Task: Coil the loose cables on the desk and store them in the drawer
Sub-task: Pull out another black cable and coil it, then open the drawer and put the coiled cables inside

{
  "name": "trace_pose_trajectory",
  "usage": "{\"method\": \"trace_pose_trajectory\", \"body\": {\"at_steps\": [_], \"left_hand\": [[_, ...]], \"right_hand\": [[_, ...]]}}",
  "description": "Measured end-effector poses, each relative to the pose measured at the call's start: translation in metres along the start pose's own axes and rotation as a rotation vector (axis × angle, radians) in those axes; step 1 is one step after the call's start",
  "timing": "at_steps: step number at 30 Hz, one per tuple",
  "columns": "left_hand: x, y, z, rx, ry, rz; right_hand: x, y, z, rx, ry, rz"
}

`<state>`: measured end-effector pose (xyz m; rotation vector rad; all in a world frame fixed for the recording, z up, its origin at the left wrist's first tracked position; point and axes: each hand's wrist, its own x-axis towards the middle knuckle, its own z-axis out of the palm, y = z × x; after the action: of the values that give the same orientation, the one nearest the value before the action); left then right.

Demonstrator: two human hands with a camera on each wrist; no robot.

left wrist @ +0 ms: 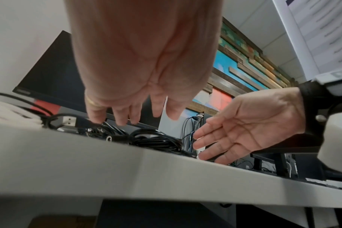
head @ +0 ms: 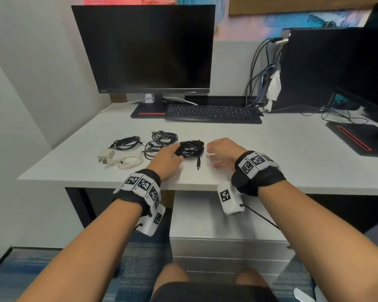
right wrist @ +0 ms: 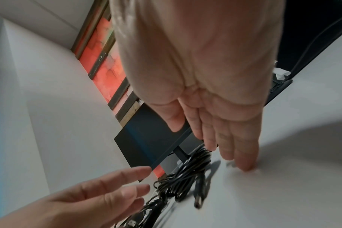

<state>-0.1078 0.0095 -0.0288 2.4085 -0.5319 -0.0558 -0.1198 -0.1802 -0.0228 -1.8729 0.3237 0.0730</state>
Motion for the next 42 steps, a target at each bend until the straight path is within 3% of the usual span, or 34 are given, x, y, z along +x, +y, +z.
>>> {"method": "trace_pose_trajectory", "body": {"at_steps": [5, 9, 13, 17, 23, 29, 34, 42], "left_hand": [[-0.04, 0.003, 0.023, -0.128, 0.224, 0.076], [-0.076, 0.002, 0.052, -0.174, 0.153, 0.131], [-0.091, -0.018, 0.084, -0.134, 0.051, 0.01], [-0.096, -0.039, 0.107, -0.121, 0.035, -0.135], [-0.105, -0.057, 0.148, -0.074, 0.148, -0.458], [-0.114, -0.076, 0.181, -0.341, 0.261, -0.71], [-0.114, -0.097, 0.188, -0.416, 0.219, -0.77], [-0.11, -0.123, 0.191, -0.417, 0.088, -0.714]], "right_hand": [[-0.035, 0.029, -0.004, 0.107, 0.063, -0.06], [-0.063, 0.058, -0.012, 0.234, 0.245, -0.1], [-0.092, 0.084, -0.02, 0.331, 0.319, -0.094], [-0.113, 0.125, -0.029, 0.27, 0.357, 0.01], [-0.127, 0.204, -0.043, 0.195, 0.477, 0.224], [-0.127, 0.258, -0.056, 0.123, 0.667, 0.438], [-0.121, 0.278, -0.063, 0.194, 0.764, 0.457], [-0.118, 0.302, -0.065, 0.249, 0.704, 0.379]]}}
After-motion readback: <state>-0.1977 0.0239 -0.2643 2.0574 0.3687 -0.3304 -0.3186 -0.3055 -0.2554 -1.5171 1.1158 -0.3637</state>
